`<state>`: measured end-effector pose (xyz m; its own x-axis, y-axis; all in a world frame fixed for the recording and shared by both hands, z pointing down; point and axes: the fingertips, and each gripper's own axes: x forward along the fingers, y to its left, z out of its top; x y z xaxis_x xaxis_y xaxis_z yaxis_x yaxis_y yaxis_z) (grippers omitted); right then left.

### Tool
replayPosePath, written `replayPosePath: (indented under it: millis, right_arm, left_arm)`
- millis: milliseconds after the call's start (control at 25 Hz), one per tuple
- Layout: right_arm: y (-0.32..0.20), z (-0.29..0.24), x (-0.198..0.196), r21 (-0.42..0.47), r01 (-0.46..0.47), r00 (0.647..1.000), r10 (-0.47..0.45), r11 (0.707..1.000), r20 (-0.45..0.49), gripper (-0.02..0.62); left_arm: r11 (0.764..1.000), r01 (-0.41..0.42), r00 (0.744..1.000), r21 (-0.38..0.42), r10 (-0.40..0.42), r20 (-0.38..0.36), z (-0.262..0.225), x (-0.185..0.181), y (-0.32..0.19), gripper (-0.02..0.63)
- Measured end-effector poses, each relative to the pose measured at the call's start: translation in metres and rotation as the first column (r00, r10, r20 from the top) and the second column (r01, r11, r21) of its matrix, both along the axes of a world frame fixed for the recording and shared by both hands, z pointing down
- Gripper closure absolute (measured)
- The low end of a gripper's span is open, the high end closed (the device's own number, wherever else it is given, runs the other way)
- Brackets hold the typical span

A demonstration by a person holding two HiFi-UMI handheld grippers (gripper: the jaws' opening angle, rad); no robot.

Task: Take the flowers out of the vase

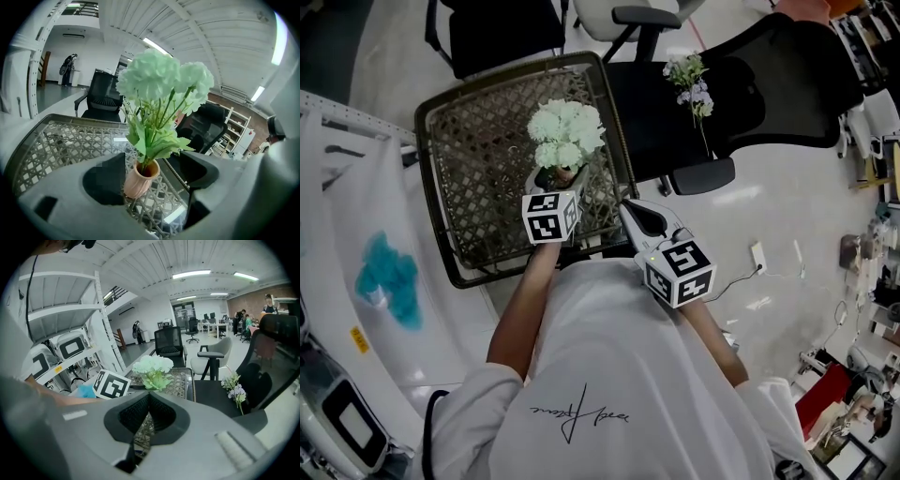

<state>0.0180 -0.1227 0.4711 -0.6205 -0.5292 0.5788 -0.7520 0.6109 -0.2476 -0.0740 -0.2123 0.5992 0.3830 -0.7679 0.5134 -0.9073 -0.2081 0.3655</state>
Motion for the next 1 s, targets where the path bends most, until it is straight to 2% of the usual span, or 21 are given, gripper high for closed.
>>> replayPosePath:
  millis: [600, 760, 1000]
  right_arm:
    - [-0.009, 0.008, 0.023, -0.026, -0.035, 0.999, 0.035, 0.999, -0.018, 0.587]
    - [-0.011, 0.010, 0.026, -0.032, -0.037, 0.999, 0.036, 0.999, -0.021, 0.587]
    - [-0.013, 0.012, 0.031, -0.041, -0.044, 0.999, 0.043, 0.998, -0.022, 0.586]
  left_arm:
    - [1.000, -0.001, 1.000, 0.010, 0.001, 0.016, 0.009, 0.009, -0.018, 0.258]
    - [0.999, 0.007, 0.999, 0.052, -0.009, 0.041, 0.005, 0.007, -0.023, 0.316]
    - [0.998, 0.017, 0.998, 0.066, -0.020, 0.055, 0.005, 0.005, -0.027, 0.348]
